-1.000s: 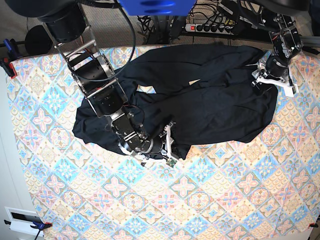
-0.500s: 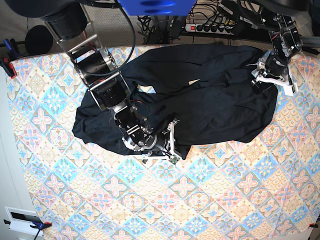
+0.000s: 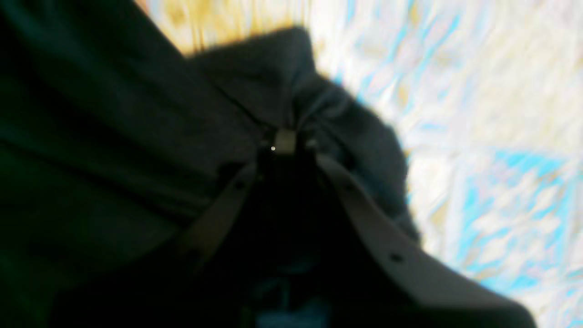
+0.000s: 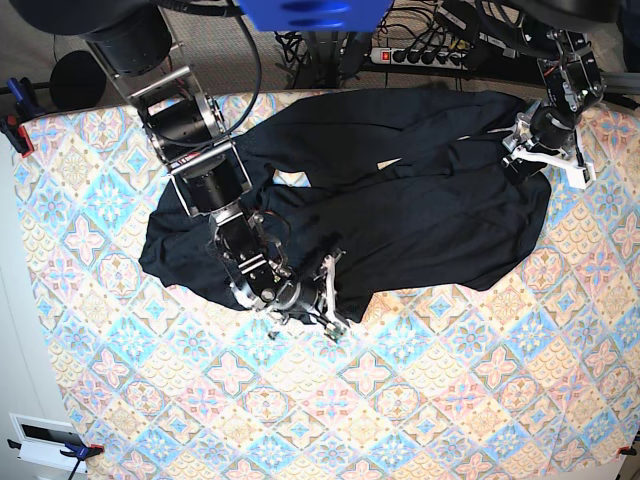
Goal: Layout the t-shirt on the table in an organized manner, then fold the t-shirt properly
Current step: 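Drag the held fabric with the right gripper away from the left gripper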
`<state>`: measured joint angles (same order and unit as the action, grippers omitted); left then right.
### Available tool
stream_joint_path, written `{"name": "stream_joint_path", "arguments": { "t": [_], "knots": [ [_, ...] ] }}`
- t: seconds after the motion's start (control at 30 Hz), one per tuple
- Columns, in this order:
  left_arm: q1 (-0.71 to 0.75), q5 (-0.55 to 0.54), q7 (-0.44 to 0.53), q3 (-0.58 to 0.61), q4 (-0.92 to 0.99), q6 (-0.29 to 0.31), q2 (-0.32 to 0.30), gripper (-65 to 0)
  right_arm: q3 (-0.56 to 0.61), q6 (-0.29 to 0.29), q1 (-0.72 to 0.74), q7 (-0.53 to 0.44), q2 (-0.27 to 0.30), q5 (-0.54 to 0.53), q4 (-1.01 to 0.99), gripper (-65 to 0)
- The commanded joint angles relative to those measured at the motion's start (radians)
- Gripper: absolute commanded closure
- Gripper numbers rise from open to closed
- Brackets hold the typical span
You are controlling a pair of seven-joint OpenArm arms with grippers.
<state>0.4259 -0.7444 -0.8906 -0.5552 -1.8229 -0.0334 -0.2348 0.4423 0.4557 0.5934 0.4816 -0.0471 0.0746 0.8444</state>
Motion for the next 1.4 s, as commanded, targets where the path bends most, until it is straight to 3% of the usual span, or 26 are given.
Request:
{"name": "stream_joint_path", "arguments": {
  "t": [0.0, 0.53, 0.7, 0.87, 1.1, 1.23, 1.37],
  "knots": [
    [0.000, -0.011, 0.017, -0.007, -0.018, 0.003, -0.011, -30.8, -0.004, -0.004, 0.040, -0.022, -0.006, -0.012, 0.042, -0.1],
    [0.000, -0.007, 0.017, -0.007, -0.018, 0.003, -0.011, -30.8, -0.009, -0.005, 0.036, -0.028, -0.010, -0.014, 0.214, -0.1],
    [0.003, -0.007, 0.017, -0.007, -0.018, 0.003, -0.011, -30.8, -0.164, -0.005, 0.041, -0.030, -0.012, -0.014, 0.260, -0.1],
    [0.021, -0.008, 0.017, -0.007, -0.018, 0.003, -0.011, -30.8, -0.307, -0.067, 0.063, -0.117, -0.046, -0.014, 0.276, -0.4],
    [0.021, -0.007, 0.017, -0.007, -0.018, 0.003, -0.011, -30.8, -0.440, -0.077, 0.063, -0.183, -0.046, -0.014, 0.275, -0.4],
    [0.021, -0.008, 0.017, -0.007, -0.018, 0.003, -0.011, -30.8, -0.508, -0.208, 0.063, -0.185, -0.046, -0.014, 0.275, -0.5],
    [0.026, -0.008, 0.017, -0.007, -0.018, 0.003, -0.010, -30.8, -0.574, -0.242, 0.063, -0.194, -0.046, -0.017, 0.280, -0.5]
  ]
}}
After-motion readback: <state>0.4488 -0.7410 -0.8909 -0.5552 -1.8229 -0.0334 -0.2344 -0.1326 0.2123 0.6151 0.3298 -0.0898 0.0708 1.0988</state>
